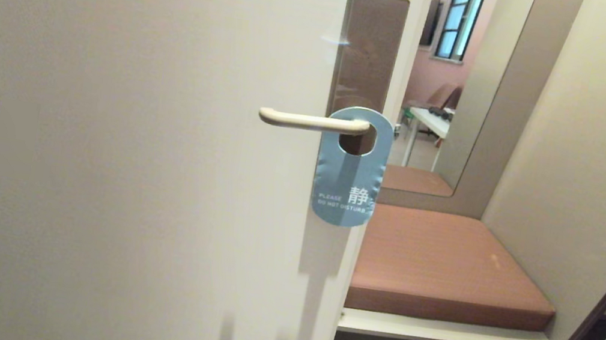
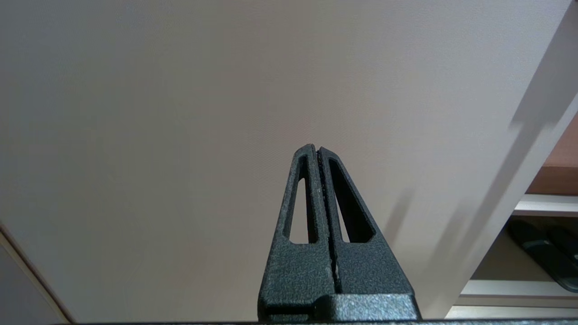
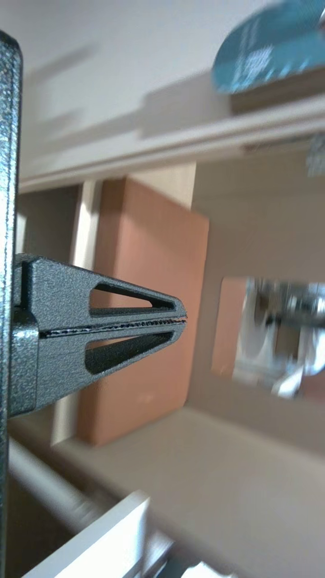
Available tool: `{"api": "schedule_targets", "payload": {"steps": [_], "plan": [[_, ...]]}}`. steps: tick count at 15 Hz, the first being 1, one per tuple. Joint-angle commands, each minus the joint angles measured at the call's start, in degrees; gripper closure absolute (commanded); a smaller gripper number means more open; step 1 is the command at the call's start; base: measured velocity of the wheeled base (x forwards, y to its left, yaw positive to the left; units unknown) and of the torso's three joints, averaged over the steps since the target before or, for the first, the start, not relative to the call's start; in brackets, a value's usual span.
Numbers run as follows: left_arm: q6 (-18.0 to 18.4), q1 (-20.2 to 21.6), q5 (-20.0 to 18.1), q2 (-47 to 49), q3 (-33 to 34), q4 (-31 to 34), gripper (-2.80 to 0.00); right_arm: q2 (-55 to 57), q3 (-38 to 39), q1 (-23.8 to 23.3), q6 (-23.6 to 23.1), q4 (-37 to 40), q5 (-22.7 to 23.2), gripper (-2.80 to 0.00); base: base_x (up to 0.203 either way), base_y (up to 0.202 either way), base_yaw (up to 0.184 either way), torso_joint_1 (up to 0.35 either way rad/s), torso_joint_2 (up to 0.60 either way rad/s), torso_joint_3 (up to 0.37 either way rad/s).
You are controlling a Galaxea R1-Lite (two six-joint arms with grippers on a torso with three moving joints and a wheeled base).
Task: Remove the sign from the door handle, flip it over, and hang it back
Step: Take down the sign
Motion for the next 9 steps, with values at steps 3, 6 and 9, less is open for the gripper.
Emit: {"api": "schedule_targets", "payload": {"steps": [3, 6, 9], "plan": [[-0.1, 0.0, 0.0, 0.0, 0.0, 0.0, 0.0, 17.0, -2.7, 0.0, -0.3, -9.4, 9.2, 0.0, 0.0, 0.0, 0.0, 0.0, 0.0, 0.0], [-0.1, 0.0, 0.0, 0.0, 0.0, -0.1, 0.0, 24.5, -3.8, 0.0, -1.3, -14.2, 16.1, 0.0, 0.0, 0.0, 0.0, 0.0, 0.0, 0.0], [-0.1, 0.0, 0.0, 0.0, 0.0, 0.0, 0.0, 32.9, -5.2, 0.0, -2.5, -20.0, 21.5, 0.0, 0.0, 0.0, 0.0, 0.0, 0.0, 0.0]]}}
